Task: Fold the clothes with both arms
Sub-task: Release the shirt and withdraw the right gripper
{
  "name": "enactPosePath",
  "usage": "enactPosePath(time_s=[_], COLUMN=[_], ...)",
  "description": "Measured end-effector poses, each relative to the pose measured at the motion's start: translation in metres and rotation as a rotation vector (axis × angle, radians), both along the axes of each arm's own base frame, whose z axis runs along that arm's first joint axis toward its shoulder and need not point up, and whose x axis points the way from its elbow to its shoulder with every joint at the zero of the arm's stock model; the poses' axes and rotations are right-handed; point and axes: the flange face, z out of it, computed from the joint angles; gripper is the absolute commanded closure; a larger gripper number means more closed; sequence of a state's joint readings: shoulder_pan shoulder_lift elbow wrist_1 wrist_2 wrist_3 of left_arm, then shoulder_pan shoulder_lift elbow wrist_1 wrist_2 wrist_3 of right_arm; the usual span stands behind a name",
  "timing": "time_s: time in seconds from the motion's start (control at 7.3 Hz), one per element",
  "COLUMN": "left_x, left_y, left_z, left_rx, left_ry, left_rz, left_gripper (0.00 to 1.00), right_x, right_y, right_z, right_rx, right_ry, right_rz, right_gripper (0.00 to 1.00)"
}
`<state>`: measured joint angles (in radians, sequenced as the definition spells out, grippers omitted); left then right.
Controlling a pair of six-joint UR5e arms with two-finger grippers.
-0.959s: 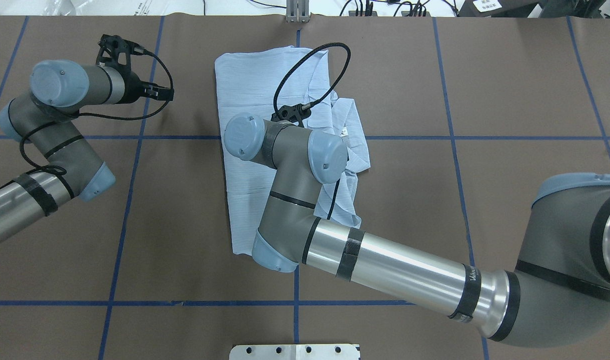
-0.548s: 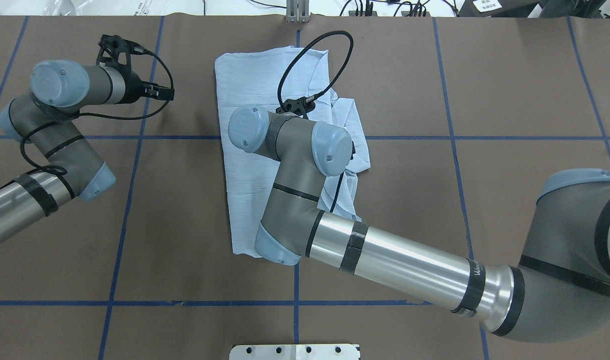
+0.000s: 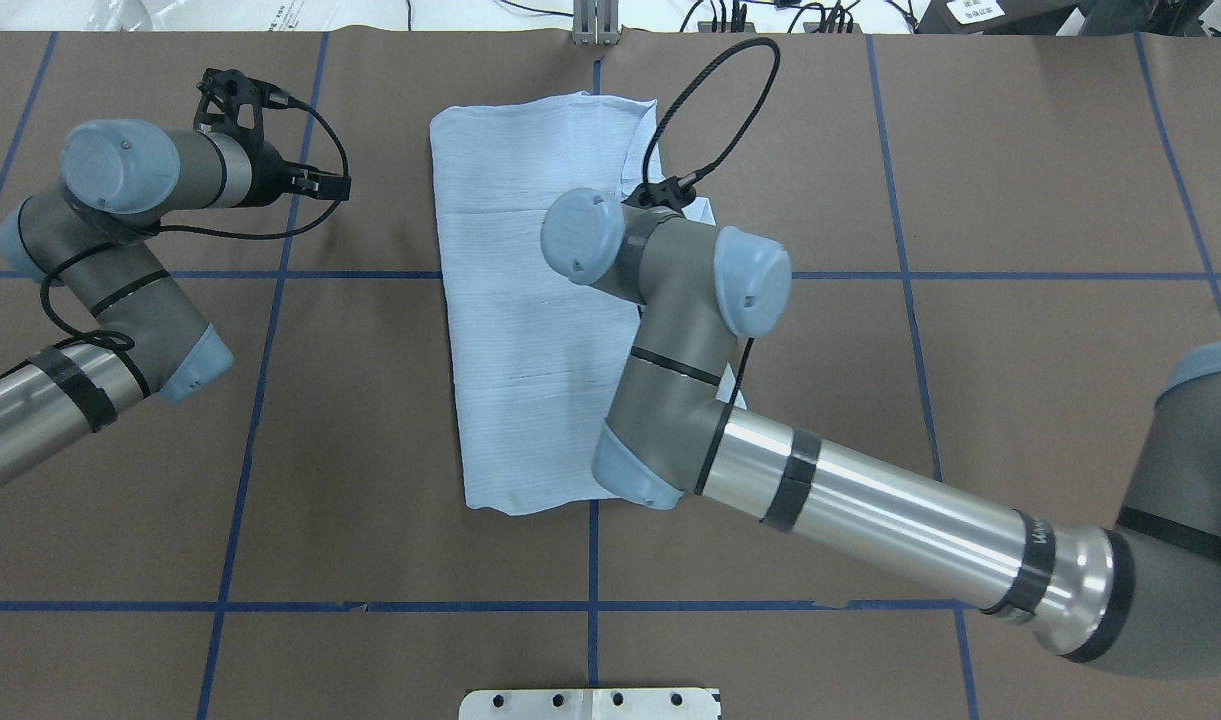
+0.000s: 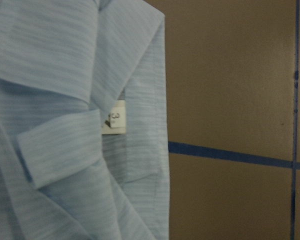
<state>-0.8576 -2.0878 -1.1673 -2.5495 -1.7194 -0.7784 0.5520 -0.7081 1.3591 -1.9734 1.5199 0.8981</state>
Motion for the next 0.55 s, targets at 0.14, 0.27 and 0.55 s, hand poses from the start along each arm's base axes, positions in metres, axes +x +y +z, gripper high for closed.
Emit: enactPosePath(time_s=[0.14, 0.27, 0.55], left_x=[0.000, 0.001, 0.001], left_y=[0.000, 0.001, 0.002], left_z=[0.000, -0.002, -0.005], left_rx=[0.000, -0.002, -0.002], left_ry=[0.002, 0.006, 0.014], left_rz=[0.002, 0.008, 0.018], left_gripper=[0.00, 0.00, 0.00], right_x=[0.040, 0.075, 0.123], right_y=[0.002, 0.006, 0.014], right_z=[0.029, 0.055, 0.058], right_rx=[0.008, 0.016, 0.035], right_ry=[0.015, 0.030, -0.015], right_rz=[-0.027, -0.045, -0.044], right_gripper=[0.00, 0.00, 0.00])
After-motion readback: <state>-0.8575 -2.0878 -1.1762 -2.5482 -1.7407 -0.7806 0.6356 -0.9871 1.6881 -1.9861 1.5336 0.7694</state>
